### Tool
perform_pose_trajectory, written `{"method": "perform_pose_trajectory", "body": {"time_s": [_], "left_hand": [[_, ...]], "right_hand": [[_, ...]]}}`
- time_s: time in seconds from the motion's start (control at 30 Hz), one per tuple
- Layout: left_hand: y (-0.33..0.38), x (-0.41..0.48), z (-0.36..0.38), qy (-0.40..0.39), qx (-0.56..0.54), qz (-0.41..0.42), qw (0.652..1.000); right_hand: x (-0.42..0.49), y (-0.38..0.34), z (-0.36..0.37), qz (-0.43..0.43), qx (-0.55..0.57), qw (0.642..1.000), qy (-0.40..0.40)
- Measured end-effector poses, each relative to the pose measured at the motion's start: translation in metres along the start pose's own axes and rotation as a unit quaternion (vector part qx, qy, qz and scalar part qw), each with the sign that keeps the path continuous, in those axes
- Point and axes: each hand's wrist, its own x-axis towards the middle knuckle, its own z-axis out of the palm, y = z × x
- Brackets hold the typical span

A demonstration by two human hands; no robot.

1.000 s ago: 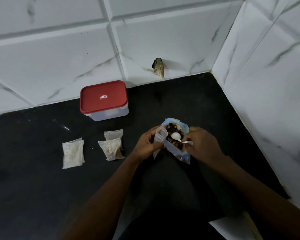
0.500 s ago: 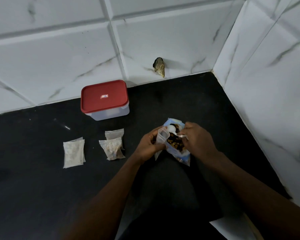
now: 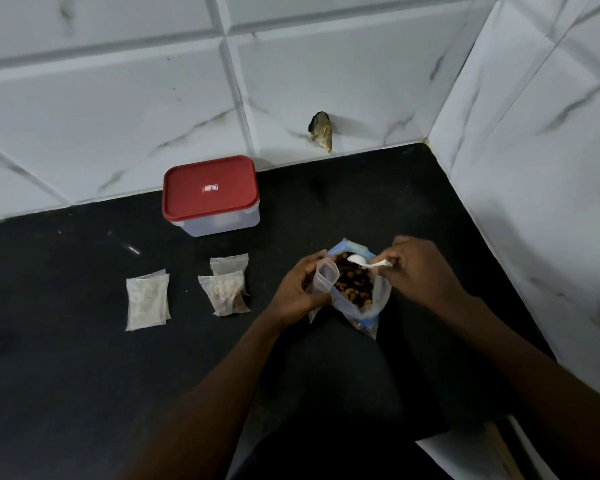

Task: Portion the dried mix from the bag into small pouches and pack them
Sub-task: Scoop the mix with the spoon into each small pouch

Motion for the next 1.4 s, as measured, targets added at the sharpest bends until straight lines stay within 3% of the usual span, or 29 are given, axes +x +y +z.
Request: {"method": "perform_pose_trajectory", "body": {"time_s": [0.27, 0.5, 0.7, 0.93, 1.1, 1.3, 1.4], "left_hand": [[-0.007, -0.016, -0.004, 0.029, -0.025, -0.027, 0.999], [-0.013, -0.027, -0.002, 0.017, -0.033, -0.061, 0.997], [-0.007, -0.032, 0.004, -0.003, -0.051, -0.048, 0.998], [-0.007, -0.036, 0.008, 0.0, -0.051, -0.051, 0.997], [-0.008, -0.036, 0.008, -0.005, -0.061, -0.056, 0.997], [-0.01, -0.035, 0.014, 0.006, -0.096, -0.066, 0.993], [-0.006, -0.034, 0.019, 0.012, -0.119, -0.065, 0.991]], "right_hand": [[-0.009, -0.011, 0.016, -0.016, -0.074, 0.997, -0.009], [-0.015, -0.009, 0.017, 0.006, 0.039, 0.998, 0.048], [-0.018, -0.009, 0.026, -0.012, -0.062, 0.998, 0.019], [-0.023, -0.014, 0.024, 0.035, 0.072, 0.996, 0.041], [-0.028, -0.003, 0.021, 0.036, 0.038, 0.998, 0.045], [-0.035, -0.022, 0.038, 0.153, 0.104, 0.983, 0.002], [-0.038, -0.027, 0.044, 0.244, 0.196, 0.95, 0.002]]}}
